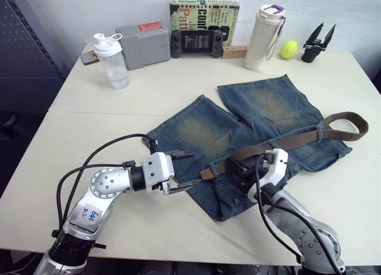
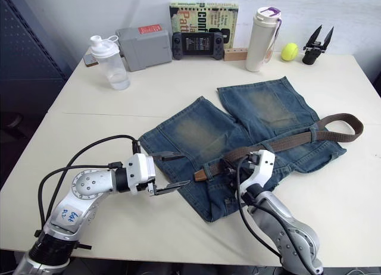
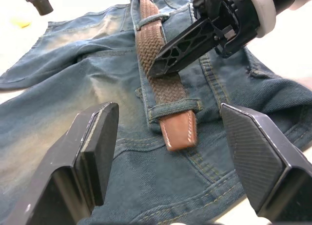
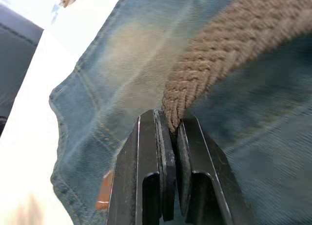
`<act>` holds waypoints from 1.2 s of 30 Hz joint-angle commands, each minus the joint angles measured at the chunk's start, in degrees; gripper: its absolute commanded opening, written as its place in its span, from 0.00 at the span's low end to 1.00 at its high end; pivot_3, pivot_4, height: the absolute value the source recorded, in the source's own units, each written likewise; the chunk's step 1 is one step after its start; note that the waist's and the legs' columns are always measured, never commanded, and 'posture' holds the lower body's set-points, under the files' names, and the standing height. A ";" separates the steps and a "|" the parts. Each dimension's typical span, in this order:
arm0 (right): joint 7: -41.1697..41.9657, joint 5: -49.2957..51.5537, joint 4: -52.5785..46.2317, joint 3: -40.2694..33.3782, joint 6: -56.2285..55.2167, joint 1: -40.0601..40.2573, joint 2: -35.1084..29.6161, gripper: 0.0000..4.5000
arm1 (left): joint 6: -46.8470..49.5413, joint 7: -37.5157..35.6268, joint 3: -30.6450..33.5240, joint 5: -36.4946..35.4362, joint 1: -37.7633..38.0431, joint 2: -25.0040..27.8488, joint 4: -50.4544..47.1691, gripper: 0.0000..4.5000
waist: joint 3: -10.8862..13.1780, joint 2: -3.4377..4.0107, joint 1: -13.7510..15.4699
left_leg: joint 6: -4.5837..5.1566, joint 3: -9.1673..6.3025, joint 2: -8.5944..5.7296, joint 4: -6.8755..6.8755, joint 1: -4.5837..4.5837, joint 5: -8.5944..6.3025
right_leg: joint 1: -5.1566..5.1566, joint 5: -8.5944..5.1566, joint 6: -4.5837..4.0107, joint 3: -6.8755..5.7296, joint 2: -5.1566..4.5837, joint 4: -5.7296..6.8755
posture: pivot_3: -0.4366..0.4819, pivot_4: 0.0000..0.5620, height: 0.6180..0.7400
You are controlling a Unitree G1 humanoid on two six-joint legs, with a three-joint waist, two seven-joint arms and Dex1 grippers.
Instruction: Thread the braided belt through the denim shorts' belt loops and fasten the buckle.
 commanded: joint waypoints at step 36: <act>-15.12 29.65 11.01 -2.63 2.56 0.01 7.87 0.00 | -53.15 27.63 -6.90 41.93 -8.38 0.57 29.61 0.81 | -0.56 -0.65 -1.33 | -0.01 -0.05 0.20 -0.36 0.22 0.00 | 0.08 -0.05 -0.10 -0.18 -0.09 0.06 | 0.48 0.27 0.92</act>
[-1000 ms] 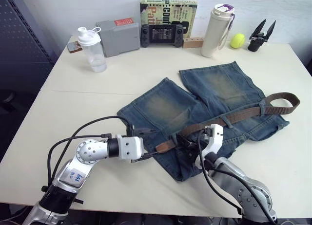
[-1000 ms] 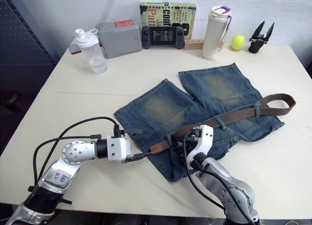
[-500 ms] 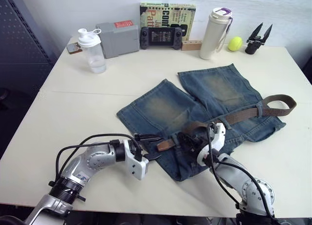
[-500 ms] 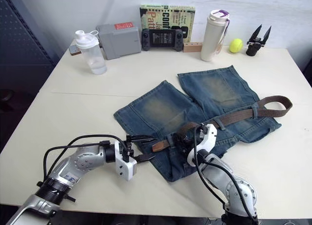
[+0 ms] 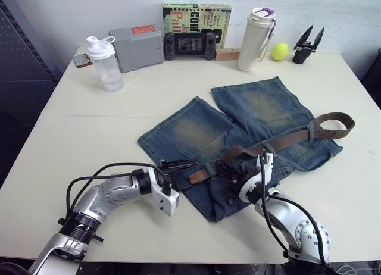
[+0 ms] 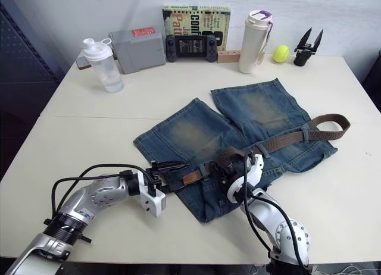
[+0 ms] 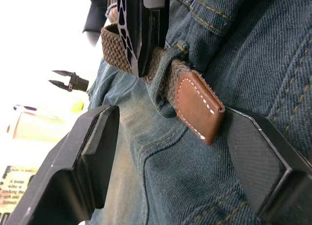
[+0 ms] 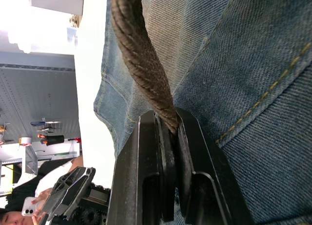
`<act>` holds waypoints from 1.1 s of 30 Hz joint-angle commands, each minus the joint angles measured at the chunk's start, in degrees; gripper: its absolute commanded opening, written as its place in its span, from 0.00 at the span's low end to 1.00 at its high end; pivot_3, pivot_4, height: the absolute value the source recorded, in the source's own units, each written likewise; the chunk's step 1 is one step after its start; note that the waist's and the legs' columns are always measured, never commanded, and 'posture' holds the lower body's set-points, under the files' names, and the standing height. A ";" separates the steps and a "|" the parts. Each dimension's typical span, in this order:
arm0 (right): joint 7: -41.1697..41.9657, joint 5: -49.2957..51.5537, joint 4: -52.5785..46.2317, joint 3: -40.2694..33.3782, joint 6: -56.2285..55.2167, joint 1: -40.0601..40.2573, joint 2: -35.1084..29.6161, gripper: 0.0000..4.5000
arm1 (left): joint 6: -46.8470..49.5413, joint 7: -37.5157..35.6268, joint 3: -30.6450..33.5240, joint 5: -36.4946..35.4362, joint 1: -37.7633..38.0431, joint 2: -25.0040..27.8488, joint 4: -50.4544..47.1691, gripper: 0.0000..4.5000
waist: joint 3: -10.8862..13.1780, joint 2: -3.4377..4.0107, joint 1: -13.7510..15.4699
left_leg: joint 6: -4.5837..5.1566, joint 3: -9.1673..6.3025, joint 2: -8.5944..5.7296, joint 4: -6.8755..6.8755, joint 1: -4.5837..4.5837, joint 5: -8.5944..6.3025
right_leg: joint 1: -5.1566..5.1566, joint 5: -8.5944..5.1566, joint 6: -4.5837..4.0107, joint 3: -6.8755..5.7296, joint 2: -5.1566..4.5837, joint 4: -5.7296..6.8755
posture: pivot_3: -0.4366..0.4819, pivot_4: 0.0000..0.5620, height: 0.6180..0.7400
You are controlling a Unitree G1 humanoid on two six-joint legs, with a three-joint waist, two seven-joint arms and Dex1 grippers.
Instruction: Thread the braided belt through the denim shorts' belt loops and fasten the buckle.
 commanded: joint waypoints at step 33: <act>12.03 2.13 -11.06 -4.26 1.30 3.16 -23.73 0.68 | 0.28 4.74 -2.72 5.47 -2.33 0.18 0.25 0.00 | -0.16 0.46 0.36 | 0.10 0.00 -0.24 -0.03 -0.05 0.04 | 0.03 0.00 0.01 -0.33 -0.44 -0.06 | 0.48 0.27 0.92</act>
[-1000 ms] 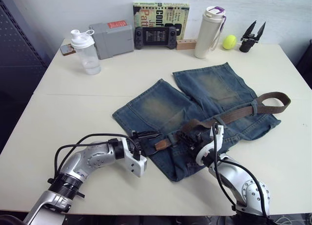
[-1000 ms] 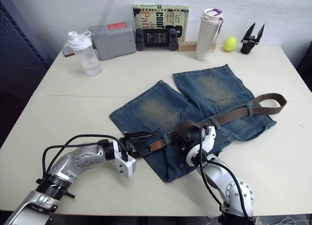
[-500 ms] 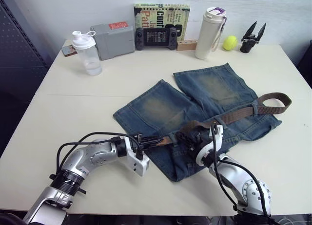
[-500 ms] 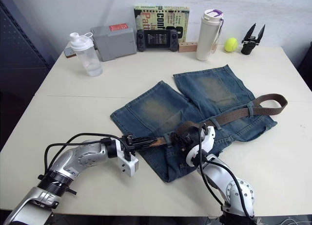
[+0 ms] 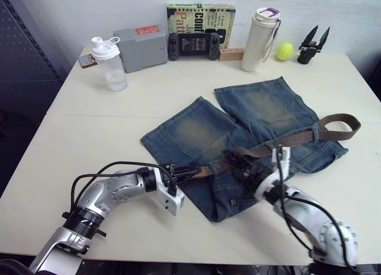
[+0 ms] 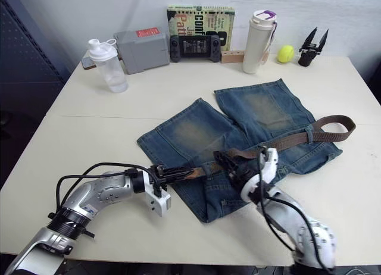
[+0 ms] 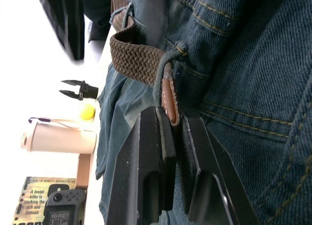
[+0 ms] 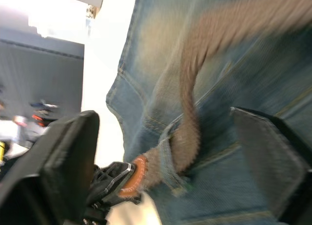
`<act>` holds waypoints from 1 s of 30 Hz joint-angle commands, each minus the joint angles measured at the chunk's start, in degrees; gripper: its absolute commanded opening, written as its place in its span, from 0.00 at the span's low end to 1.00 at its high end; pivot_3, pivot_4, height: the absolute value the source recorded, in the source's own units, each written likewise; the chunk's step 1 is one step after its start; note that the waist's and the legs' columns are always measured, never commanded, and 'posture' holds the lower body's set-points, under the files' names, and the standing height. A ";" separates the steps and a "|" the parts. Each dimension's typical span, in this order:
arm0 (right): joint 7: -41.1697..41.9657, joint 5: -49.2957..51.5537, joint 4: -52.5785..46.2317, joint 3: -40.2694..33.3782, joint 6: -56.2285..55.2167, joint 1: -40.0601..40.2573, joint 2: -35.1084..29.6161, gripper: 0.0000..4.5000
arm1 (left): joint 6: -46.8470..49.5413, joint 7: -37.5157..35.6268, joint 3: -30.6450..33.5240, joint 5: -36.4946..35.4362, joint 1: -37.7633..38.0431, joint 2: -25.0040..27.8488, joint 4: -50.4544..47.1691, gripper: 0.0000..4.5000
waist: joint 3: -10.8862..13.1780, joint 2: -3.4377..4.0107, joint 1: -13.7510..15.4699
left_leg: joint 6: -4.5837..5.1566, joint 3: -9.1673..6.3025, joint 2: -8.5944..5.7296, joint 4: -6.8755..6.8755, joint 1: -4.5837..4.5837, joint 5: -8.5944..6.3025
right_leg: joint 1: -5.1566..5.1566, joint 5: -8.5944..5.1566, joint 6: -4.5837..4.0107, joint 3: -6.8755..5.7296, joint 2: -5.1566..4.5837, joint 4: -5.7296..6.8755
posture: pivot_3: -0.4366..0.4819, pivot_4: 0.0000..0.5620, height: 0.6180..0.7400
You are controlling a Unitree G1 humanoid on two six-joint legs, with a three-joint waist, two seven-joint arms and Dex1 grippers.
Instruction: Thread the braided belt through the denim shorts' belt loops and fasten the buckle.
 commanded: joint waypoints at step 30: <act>23.64 -56.80 3.57 11.83 8.52 0.71 -10.07 0.01 | -18.39 -3.82 13.45 -15.15 20.04 28.56 27.74 0.00 | -0.41 -0.66 -0.69 | -0.14 -0.06 0.15 -0.19 0.44 0.01 | 0.30 -0.06 -0.11 -0.17 -0.17 -0.32 | 0.48 0.27 0.92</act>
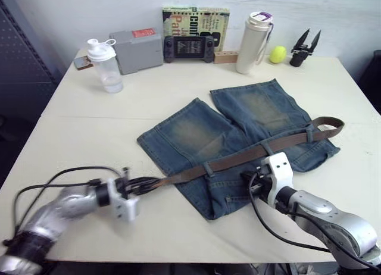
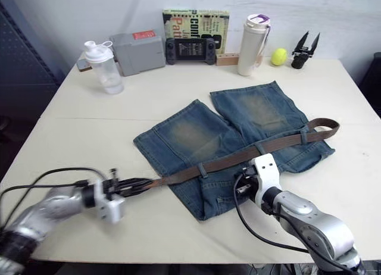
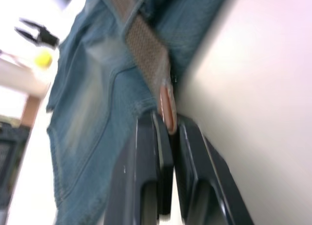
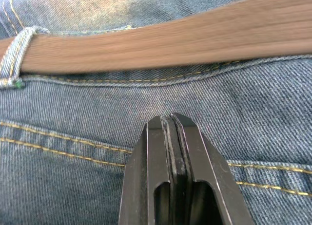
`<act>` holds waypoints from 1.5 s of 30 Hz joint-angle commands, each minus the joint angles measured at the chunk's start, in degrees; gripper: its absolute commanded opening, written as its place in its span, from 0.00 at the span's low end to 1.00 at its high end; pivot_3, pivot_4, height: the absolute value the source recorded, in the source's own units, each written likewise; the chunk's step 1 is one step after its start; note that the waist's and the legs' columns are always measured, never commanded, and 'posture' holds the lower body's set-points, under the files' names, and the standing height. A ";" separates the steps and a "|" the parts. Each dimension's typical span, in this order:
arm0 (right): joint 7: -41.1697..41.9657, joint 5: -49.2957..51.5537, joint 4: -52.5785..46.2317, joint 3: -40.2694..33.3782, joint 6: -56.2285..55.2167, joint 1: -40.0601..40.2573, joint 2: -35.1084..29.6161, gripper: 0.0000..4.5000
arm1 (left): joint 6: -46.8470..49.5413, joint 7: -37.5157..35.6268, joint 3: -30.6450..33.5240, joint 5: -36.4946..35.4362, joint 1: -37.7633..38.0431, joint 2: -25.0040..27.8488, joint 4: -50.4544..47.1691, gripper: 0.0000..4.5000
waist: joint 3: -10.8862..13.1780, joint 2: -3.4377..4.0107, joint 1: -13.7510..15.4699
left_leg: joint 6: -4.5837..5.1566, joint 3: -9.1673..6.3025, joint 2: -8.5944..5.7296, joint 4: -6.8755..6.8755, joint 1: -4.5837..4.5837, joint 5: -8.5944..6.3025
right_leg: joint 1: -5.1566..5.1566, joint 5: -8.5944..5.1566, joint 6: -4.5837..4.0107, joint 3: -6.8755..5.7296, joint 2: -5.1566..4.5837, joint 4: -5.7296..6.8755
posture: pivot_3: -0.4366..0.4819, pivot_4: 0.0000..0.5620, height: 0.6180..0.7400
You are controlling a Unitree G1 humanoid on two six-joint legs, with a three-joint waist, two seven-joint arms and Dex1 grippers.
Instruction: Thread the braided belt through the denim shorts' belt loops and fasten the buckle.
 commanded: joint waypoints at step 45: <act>31.47 6.06 1.92 -21.31 1.42 0.77 -18.39 0.98 | 82.32 -17.35 0.23 -61.50 -0.97 -1.78 -59.67 0.97 | 1.53 0.93 1.74 | 0.03 0.14 -0.30 -0.28 -0.45 0.04 | -0.23 0.19 0.04 -0.70 0.11 -0.36 | 0.48 0.27 0.92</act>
